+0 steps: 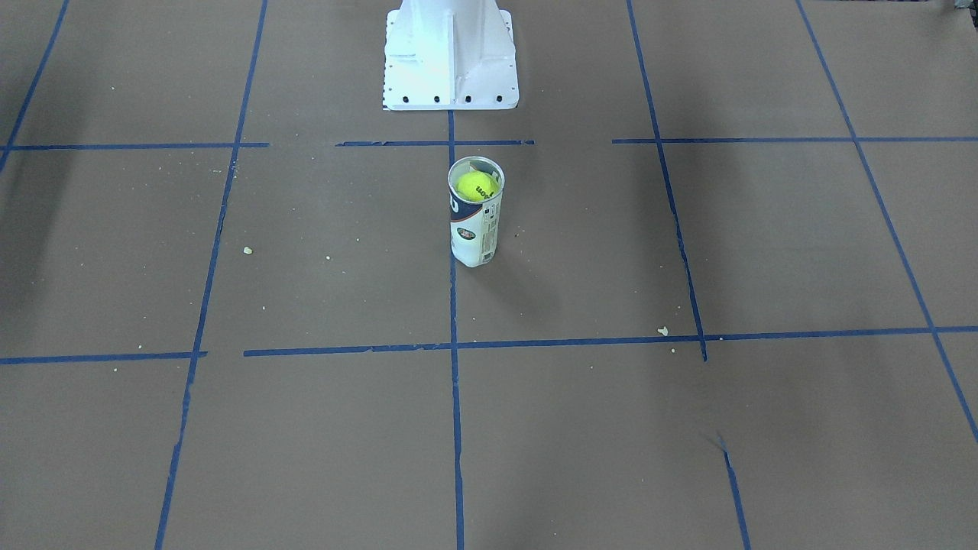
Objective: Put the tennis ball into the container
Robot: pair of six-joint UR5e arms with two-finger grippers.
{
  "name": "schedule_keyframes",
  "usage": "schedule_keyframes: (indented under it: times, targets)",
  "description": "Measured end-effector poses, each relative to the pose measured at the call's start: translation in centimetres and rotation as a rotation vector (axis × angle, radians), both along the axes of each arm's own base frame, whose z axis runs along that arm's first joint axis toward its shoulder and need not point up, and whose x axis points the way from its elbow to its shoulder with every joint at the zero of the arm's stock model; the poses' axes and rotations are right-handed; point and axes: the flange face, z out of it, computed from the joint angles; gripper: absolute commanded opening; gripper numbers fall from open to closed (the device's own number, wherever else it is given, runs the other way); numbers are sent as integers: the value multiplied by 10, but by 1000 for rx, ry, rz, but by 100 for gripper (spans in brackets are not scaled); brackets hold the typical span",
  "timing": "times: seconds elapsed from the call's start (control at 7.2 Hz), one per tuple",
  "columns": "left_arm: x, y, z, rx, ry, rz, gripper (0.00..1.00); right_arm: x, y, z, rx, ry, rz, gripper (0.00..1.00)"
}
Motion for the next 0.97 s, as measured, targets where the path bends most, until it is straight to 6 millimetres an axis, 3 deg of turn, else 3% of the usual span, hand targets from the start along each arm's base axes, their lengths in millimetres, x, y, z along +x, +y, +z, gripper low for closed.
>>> schedule_keyframes:
  times: [0.97]
  targets:
    - [-3, 7, 4, -12, -2, -5, 100, 0, 0, 0, 0, 0, 0, 100]
